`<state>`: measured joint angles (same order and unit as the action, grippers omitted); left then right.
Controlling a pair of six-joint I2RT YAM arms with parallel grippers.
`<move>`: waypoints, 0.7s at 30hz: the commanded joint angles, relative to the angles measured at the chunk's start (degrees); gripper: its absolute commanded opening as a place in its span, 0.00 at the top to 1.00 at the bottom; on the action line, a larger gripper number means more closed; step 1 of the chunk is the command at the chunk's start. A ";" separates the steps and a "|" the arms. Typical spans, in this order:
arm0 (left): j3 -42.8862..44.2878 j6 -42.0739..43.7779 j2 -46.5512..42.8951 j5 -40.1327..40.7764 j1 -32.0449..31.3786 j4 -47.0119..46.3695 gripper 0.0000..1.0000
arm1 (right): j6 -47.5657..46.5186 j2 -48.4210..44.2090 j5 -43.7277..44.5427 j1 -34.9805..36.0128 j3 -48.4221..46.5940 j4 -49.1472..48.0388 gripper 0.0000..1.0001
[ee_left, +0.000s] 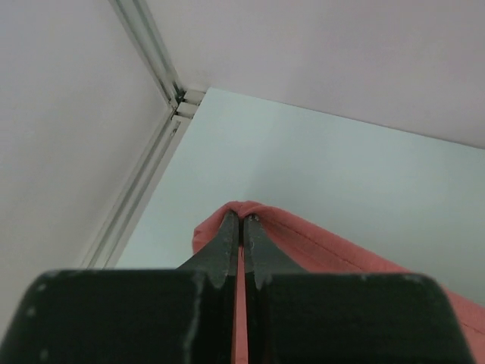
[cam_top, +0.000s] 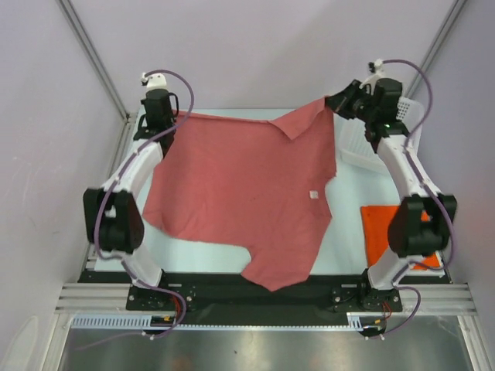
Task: Fold and stack the t-shirts
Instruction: Flatten the tshirt out
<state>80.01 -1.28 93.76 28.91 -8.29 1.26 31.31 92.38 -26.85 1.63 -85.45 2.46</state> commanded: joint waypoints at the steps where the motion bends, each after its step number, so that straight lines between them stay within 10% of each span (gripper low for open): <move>1: 11.55 -5.39 10.19 -4.28 3.89 -2.59 0.99 | -1.08 9.87 0.75 0.83 -8.58 -9.66 1.00; 10: 27.66 -10.13 29.11 -13.87 8.12 1.73 0.99 | 1.55 35.75 -2.94 2.06 -33.71 -3.60 1.00; 21: 28.10 -16.56 32.98 -23.10 10.58 4.98 0.97 | 3.14 36.04 -3.21 2.15 -29.62 -0.27 1.00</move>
<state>105.62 -14.87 127.04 9.76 1.69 5.93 34.06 131.57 -29.43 3.66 -116.01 2.33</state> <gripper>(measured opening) 0.033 0.017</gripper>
